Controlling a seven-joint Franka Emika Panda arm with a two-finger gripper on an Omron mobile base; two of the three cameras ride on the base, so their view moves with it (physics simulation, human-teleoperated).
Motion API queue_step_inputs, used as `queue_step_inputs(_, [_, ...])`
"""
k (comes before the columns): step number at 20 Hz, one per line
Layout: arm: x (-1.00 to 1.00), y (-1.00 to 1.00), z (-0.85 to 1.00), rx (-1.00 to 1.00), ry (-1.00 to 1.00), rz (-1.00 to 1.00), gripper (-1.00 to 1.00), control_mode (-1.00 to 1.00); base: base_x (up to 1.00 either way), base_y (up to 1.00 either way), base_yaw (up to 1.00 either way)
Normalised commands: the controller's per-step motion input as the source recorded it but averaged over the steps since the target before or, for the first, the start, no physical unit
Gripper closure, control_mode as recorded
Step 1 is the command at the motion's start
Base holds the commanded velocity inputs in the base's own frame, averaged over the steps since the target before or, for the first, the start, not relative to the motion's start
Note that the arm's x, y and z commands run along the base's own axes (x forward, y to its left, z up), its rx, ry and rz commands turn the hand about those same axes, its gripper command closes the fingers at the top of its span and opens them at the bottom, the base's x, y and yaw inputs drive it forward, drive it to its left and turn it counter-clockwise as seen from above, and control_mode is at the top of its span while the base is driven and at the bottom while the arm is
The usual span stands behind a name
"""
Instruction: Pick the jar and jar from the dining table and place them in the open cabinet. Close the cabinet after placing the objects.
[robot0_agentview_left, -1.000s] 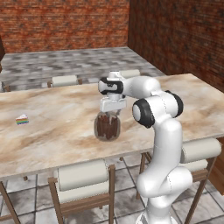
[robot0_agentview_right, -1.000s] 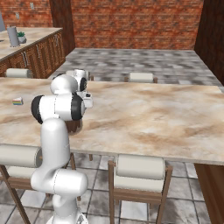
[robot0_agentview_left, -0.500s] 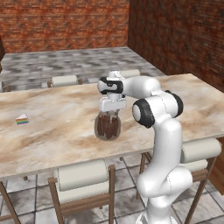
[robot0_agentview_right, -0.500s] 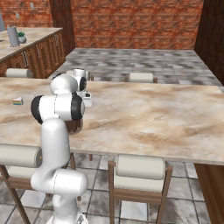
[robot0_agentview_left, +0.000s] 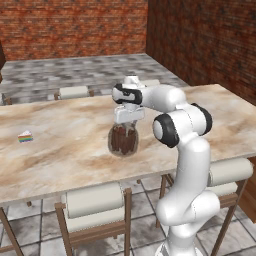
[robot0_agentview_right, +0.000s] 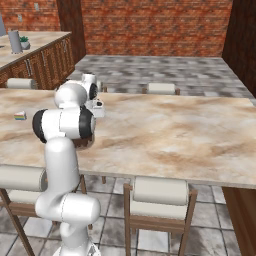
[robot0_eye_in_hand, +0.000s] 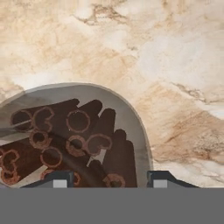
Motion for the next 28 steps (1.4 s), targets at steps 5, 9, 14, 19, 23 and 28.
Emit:
queue_step_inputs(5, [-0.39, 0.0, 0.65, -0.02, -0.02, -0.02, 1.0, -1.0, 0.0, 0.0, 0.0])
queue_step_inputs(9, [-0.81, 0.0, 0.54, 0.0, 0.0, -0.08, 1.0, -1.0, 0.0, 0.0, 0.0])
queue_step_inputs(14, [-0.84, -0.09, 0.31, -0.02, -0.02, -0.15, 1.0, -1.0, 0.0, 0.0, 0.0])
queue_step_inputs(19, [-0.67, -0.26, 0.19, -0.04, -0.07, -0.17, 1.0, -1.0, 0.0, 0.0, 0.0])
queue_step_inputs(23, [-0.7, -0.31, 0.13, -0.03, -0.07, -0.16, 1.0, -1.0, 0.0, 0.0, 0.0])
queue_step_inputs(28, [-0.69, -0.29, 0.21, 0.0, -0.01, -0.16, 1.0, -1.0, 0.0, 0.0, 0.0])
